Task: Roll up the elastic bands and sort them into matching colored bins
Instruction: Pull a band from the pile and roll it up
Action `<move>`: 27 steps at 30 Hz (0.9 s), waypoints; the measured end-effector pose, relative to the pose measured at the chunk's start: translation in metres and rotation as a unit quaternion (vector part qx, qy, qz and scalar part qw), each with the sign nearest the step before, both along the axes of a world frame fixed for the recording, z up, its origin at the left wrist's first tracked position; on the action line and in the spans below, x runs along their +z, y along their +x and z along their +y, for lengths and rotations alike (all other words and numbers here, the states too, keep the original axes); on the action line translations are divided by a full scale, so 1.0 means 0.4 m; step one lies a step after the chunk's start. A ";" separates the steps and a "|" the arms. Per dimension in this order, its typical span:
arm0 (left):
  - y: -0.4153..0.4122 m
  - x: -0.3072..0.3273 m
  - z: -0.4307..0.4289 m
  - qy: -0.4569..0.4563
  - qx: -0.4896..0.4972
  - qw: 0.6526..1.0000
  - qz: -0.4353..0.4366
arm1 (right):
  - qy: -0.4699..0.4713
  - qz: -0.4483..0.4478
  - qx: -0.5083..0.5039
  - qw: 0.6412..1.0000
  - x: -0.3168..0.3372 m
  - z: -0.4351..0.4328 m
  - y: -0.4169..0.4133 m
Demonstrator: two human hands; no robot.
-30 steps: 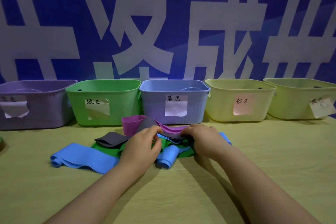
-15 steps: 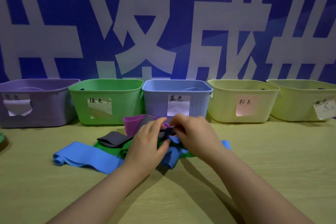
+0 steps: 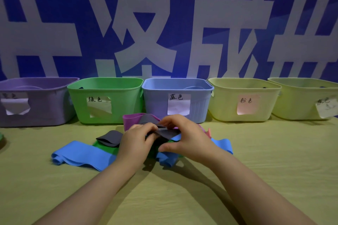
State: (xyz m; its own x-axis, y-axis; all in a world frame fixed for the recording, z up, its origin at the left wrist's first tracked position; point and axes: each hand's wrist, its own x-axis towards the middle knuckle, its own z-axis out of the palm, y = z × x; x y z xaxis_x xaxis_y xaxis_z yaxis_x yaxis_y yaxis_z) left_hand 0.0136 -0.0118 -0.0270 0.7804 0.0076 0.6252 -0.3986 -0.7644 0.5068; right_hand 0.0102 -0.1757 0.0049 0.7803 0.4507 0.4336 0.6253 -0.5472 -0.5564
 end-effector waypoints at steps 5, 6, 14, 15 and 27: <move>0.002 -0.004 0.006 0.004 0.006 1.000 0.022 | 0.022 -0.016 -0.024 0.999 -0.004 -0.018 0.023; 0.002 -0.002 0.002 0.014 0.006 0.999 0.030 | 0.039 -0.010 -0.034 0.999 -0.005 -0.017 0.026; -0.043 0.028 -0.012 -0.036 -0.082 0.995 -0.050 | 0.103 -0.025 -0.046 0.993 0.013 -0.018 0.012; -0.044 0.029 -0.011 -0.036 -0.089 0.993 -0.063 | 0.089 -0.028 -0.044 0.995 0.013 -0.016 0.010; -0.053 0.030 -0.017 -0.125 -0.130 0.982 -0.053 | 0.180 -0.034 -0.002 0.983 0.036 -0.002 -0.016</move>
State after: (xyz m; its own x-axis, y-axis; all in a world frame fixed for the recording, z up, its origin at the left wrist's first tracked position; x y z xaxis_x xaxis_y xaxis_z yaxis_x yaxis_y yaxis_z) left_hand -0.0075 -0.0188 -0.0148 0.7066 -0.0203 0.7073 -0.6249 -0.4869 0.6103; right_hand 0.0036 -0.1766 0.0192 0.7454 0.2552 0.6158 0.6660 -0.3256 -0.6712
